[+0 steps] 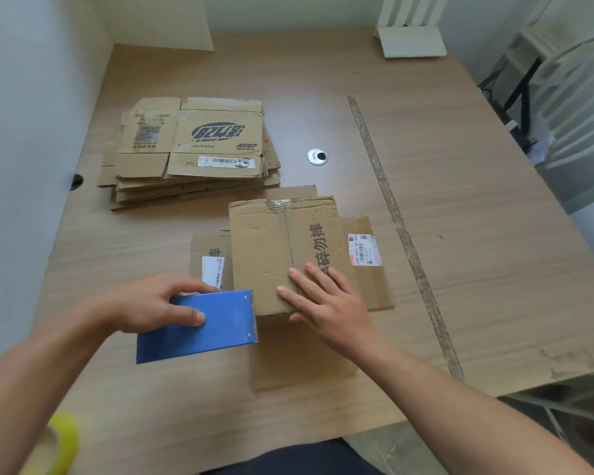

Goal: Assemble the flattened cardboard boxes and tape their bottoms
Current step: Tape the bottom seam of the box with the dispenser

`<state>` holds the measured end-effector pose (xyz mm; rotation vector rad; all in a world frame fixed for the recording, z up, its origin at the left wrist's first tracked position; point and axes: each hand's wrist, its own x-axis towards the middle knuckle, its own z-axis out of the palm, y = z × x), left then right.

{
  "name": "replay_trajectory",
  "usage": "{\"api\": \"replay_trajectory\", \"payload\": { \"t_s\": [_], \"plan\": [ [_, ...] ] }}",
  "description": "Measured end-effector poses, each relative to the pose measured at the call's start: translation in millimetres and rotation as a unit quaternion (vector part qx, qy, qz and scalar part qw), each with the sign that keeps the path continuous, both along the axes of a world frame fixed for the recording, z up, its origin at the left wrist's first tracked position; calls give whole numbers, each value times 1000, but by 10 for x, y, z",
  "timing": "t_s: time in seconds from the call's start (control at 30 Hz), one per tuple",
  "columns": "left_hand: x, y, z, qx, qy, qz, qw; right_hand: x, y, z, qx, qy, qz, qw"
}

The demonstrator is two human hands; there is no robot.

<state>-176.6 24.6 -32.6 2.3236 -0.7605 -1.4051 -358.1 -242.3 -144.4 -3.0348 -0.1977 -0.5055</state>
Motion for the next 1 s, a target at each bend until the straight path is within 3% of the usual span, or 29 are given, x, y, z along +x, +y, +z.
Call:
{"api": "replay_trajectory", "payload": {
  "t_s": [0.53,1.0],
  "plan": [
    [19,127,3,-9,-8,-26,1000,26,23,-30,-9,-18,-33,999],
    [192,666,-38,-11,-16,13,1000,18,5,-83,1,3,-28,1000]
  ]
}}
